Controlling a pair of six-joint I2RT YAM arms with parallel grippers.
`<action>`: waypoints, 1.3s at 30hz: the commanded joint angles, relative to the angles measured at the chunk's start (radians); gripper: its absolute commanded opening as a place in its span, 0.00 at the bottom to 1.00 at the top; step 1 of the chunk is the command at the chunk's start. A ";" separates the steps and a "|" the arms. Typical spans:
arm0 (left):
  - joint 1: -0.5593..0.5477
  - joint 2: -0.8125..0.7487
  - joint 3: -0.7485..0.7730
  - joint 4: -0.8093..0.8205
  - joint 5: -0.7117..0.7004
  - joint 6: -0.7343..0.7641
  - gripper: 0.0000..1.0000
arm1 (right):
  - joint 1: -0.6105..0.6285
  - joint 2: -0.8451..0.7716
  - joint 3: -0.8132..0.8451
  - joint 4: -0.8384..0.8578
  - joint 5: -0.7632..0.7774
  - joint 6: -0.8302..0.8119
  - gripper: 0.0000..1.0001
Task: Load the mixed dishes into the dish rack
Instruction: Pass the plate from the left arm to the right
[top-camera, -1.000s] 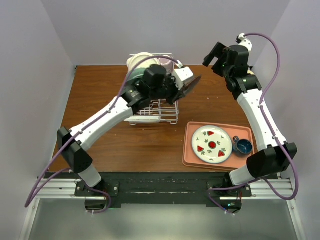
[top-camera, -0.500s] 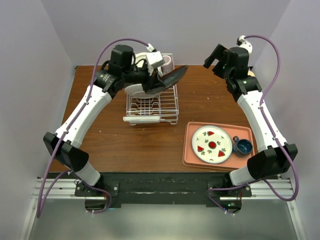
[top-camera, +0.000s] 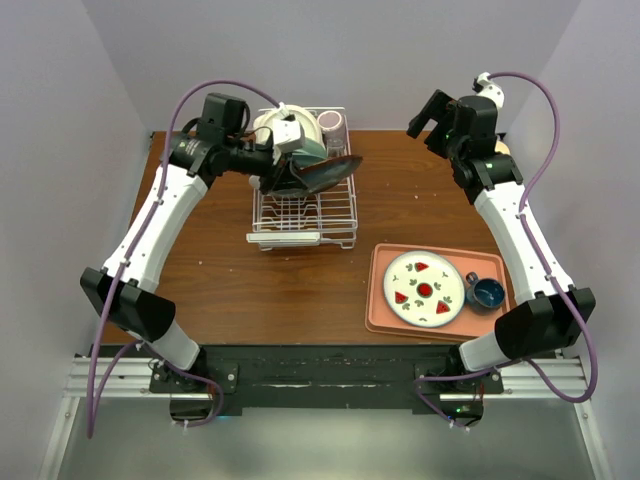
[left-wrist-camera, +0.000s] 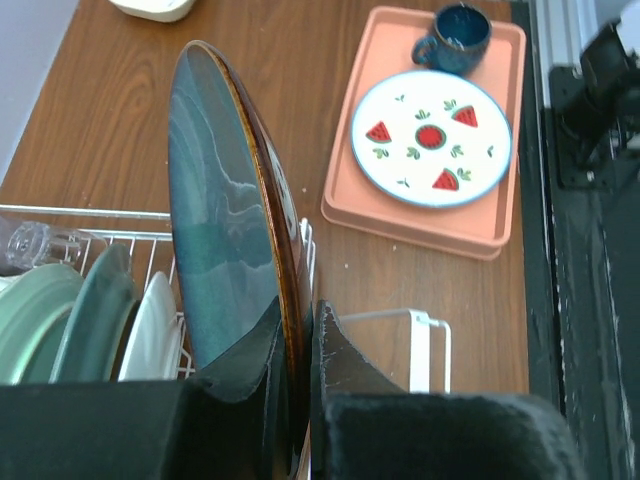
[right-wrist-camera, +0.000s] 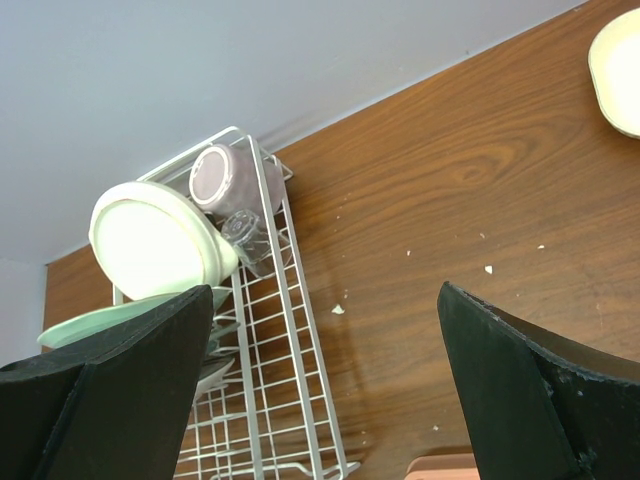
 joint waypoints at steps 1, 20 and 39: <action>0.018 -0.027 0.115 -0.102 0.131 0.258 0.00 | -0.008 -0.020 -0.002 0.051 -0.007 0.013 0.99; 0.063 0.098 0.100 -0.291 0.025 0.405 0.00 | -0.008 0.016 0.004 0.048 -0.058 0.019 0.99; 0.115 0.104 0.031 -0.268 0.010 0.387 0.00 | -0.006 0.014 -0.076 0.076 -0.116 0.031 0.99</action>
